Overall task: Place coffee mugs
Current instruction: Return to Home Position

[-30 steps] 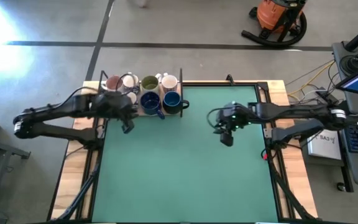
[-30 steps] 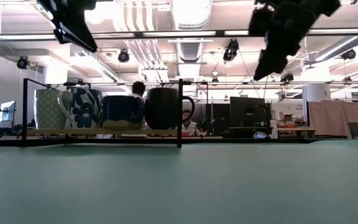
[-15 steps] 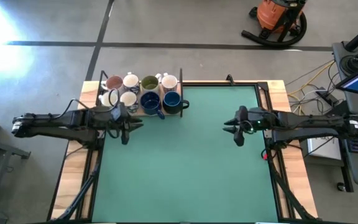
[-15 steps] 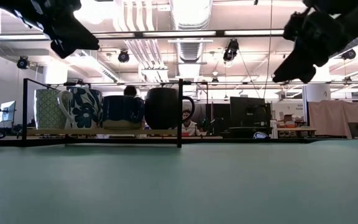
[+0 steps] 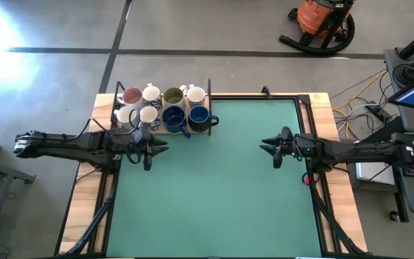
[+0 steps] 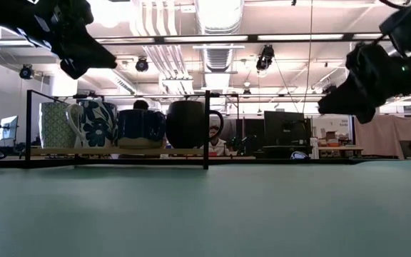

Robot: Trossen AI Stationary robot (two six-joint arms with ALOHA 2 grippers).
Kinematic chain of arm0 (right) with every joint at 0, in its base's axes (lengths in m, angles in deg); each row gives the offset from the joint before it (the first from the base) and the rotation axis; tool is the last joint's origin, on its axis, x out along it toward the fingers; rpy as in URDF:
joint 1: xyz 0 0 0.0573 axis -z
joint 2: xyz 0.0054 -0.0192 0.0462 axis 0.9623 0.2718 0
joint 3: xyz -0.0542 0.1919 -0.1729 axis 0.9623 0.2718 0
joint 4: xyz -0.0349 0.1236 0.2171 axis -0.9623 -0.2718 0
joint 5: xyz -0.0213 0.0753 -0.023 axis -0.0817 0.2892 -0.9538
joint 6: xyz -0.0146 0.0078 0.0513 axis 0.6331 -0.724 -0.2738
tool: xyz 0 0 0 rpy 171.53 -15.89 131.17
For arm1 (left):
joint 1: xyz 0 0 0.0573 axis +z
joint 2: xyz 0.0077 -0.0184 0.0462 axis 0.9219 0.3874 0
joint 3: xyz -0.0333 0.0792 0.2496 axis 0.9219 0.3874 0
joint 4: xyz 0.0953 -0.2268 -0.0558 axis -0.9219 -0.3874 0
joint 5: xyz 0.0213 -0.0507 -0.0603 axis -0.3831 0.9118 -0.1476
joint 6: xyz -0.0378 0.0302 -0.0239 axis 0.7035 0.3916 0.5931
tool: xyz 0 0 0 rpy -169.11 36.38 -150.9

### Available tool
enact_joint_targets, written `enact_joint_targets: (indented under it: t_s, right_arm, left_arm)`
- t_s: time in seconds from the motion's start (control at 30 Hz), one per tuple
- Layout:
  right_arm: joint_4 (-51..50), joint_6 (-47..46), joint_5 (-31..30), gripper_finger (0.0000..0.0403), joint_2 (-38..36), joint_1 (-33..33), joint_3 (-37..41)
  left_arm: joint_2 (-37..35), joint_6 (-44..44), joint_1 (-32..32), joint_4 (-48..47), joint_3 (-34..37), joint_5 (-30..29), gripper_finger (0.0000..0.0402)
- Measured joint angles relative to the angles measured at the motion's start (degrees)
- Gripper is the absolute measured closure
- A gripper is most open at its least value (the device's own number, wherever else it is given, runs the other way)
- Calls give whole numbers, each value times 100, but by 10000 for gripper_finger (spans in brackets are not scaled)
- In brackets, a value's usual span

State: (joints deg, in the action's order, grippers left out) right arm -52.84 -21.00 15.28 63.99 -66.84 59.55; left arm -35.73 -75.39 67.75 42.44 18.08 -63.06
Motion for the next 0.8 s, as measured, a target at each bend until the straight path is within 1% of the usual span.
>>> enact_joint_targets:
  t_s: [0.13, 0.23, 0.33, 0.43, 0.53, 0.67, 0.8]
  right_arm:
    - [1036, 30, -74, 275, -24, 1, 567]
    - [1037, 128, -399, 275, -4, -1, 561]
    - [1031, 443, -638, 275, -4, 0, 561]
    - [918, 693, -1039, 275, -4, -1, 561]
    - [824, 700, -1152, 275, -2, 1, 561]
    - [812, 706, -1154, 275, -2, 1, 561]
    - [811, 705, -1154, 275, -2, 1, 561]
  left_arm:
    - [0, -2, 0, 34, -7, 0, 326]
    - [2, -2, -2, 84, -7, 0, 326]
    - [52, -23, -14, 107, -7, 0, 326]
    - [138, -24, -17, 109, 2, 0, 326]
    - [247, -18, -20, 150, 66, 0, 326]
    - [390, -31, -20, 663, 385, 2, 326]
    - [490, -72, -24, 1529, 834, 4, 326]
